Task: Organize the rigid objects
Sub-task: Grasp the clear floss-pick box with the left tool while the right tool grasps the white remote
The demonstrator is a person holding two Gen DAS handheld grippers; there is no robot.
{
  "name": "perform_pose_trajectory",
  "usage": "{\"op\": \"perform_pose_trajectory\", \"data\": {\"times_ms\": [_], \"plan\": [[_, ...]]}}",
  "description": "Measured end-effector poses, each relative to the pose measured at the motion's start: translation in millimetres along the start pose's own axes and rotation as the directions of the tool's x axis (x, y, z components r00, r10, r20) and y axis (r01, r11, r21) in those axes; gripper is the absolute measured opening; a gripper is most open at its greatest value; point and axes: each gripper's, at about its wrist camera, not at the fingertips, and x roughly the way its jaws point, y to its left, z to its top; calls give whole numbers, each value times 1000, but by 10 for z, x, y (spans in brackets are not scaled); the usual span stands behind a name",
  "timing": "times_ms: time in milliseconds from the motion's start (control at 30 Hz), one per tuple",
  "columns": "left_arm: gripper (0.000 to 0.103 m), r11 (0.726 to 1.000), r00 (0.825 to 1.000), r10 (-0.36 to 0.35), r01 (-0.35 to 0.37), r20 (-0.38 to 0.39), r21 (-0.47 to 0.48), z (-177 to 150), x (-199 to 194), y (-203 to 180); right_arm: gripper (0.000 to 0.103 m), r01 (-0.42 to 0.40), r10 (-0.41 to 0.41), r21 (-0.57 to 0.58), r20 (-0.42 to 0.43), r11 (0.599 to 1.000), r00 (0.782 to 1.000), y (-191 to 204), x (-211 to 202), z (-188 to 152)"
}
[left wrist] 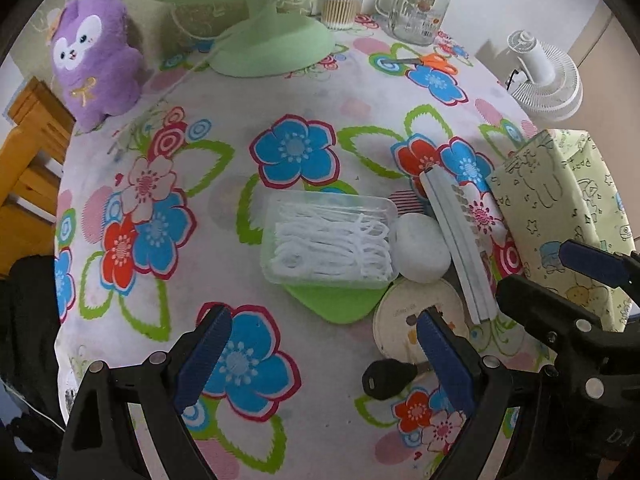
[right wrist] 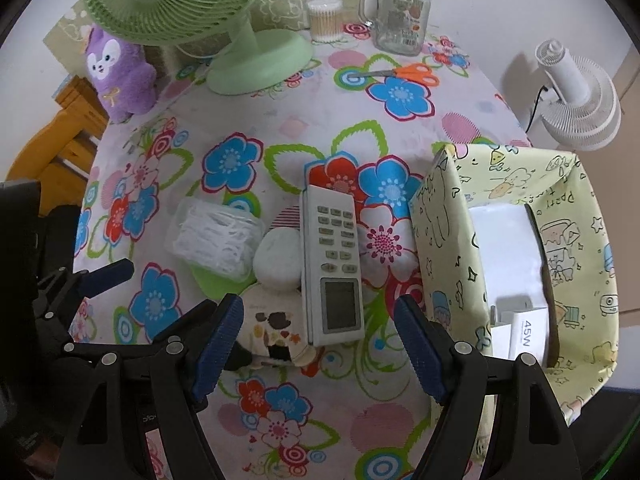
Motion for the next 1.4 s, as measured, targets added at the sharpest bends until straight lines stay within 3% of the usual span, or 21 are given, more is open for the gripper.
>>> {"op": "perform_pose_trajectory", "data": {"times_ms": [333, 933, 1200, 1333, 1400], "plan": [[95, 1000, 1000, 20, -20, -19, -1, 97, 223, -13, 80, 5, -3, 40, -45, 999, 999, -97, 250, 82], [91, 1000, 998, 27, -28, -48, -14, 239, 454, -24, 80, 62, -61, 32, -31, 998, 998, -30, 332, 196], [88, 996, 996, 89, -89, -12, -2, 234, 424, 45, 80, 85, -80, 100, -51, 991, 995, -42, 338, 137], [88, 996, 996, 84, -84, -23, -24, 218, 412, 184, 65, 93, -89, 112, -44, 989, 995, -20, 376, 123], [88, 997, 996, 79, -80, -28, -24, 207, 409, 220, 62, 83, -75, 133, -67, 988, 995, -15, 451, 101]]}}
